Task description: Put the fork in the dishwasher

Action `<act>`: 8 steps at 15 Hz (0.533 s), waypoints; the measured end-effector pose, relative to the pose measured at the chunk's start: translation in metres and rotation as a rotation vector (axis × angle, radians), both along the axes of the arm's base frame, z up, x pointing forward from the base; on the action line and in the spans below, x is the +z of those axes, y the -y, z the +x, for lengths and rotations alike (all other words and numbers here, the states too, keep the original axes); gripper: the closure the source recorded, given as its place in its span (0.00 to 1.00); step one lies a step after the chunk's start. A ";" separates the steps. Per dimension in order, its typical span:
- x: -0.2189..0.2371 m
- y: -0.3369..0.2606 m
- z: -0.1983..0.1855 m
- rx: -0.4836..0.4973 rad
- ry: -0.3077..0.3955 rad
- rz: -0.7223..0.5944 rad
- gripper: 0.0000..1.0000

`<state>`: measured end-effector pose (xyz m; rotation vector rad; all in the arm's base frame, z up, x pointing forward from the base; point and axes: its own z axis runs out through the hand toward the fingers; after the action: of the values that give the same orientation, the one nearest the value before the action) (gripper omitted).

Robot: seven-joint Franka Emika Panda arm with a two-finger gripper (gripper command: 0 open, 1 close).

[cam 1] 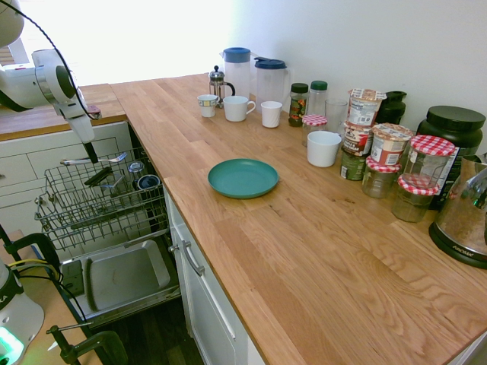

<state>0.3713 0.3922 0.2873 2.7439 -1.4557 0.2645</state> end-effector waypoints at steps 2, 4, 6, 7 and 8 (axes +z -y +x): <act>-0.007 -0.001 -0.002 -0.014 0.016 -0.017 1.00; -0.019 -0.011 -0.014 -0.019 0.021 -0.027 1.00; -0.041 -0.022 -0.028 -0.024 0.014 -0.029 1.00; -0.054 -0.026 -0.033 -0.026 0.006 -0.027 1.00; -0.070 -0.028 -0.037 -0.029 0.000 -0.024 1.00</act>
<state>0.3348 0.4202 0.2172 2.7021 -1.4808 0.2795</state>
